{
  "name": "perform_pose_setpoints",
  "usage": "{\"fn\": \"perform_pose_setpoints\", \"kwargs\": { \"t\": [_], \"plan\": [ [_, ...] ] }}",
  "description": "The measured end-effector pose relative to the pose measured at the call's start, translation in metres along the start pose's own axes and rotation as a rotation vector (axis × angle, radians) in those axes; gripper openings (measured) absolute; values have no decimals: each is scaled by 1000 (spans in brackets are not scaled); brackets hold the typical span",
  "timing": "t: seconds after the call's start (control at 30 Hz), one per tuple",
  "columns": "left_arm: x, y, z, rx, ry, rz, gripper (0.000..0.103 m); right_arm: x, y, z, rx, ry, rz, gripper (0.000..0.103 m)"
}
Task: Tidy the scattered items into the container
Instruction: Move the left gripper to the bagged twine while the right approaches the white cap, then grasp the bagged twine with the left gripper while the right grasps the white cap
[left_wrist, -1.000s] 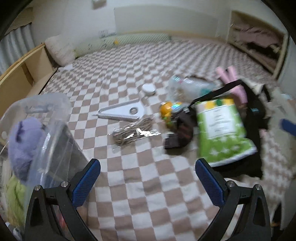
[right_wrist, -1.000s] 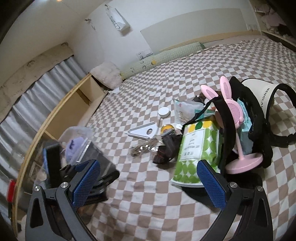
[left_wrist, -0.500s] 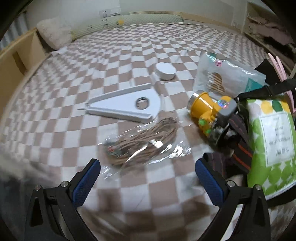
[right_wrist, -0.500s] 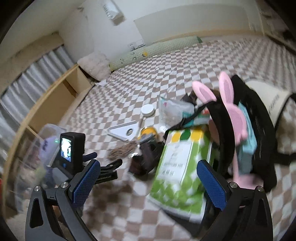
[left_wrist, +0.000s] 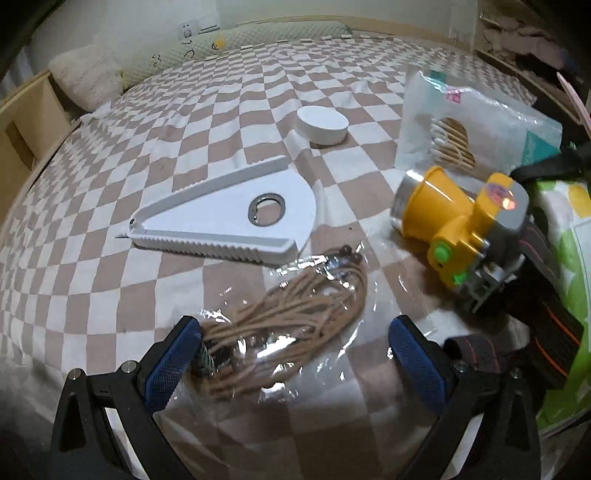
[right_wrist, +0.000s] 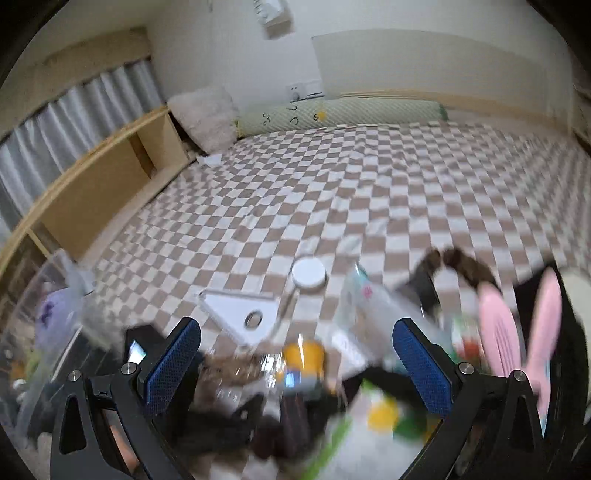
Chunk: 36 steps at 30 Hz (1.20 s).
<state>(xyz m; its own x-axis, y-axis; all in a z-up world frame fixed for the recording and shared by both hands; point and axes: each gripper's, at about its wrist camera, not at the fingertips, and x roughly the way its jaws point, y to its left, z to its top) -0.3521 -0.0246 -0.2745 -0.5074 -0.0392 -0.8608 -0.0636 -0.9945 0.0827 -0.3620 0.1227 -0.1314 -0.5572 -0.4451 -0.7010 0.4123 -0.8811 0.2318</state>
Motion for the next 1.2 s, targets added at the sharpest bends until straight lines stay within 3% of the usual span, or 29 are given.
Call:
{"fn": "perform_pose_setpoints", "kwargs": {
  "t": [0.1, 0.3, 0.5, 0.57, 0.63, 0.9, 0.97, 1.2],
  "plan": [
    [2, 7, 0, -18, -11, -22, 102, 32, 9, 20, -11, 30, 21, 103],
    [5, 14, 0, -39, -45, -59, 89, 89, 18, 39, -18, 155, 74, 103],
    [0, 16, -2, -46, -85, -125, 60, 151, 9, 47, 41, 272, 59, 103],
    [0, 22, 1, -70, -82, -157, 50, 170, 2, 46, 86, 314, 53, 98],
    [0, 27, 2, -92, -85, -177, 46, 185, -4, 42, 125, 349, 35, 80],
    [1, 44, 3, -175, -94, -242, 35, 222, -15, 32, 159, 412, -65, 76],
    [1, 44, 5, -179, -91, -241, 34, 226, -13, 28, 140, 423, -84, 50],
    [-3, 41, 8, -200, -83, -220, 31, 204, -14, 31, 129, 371, -39, 51]
  ]
}}
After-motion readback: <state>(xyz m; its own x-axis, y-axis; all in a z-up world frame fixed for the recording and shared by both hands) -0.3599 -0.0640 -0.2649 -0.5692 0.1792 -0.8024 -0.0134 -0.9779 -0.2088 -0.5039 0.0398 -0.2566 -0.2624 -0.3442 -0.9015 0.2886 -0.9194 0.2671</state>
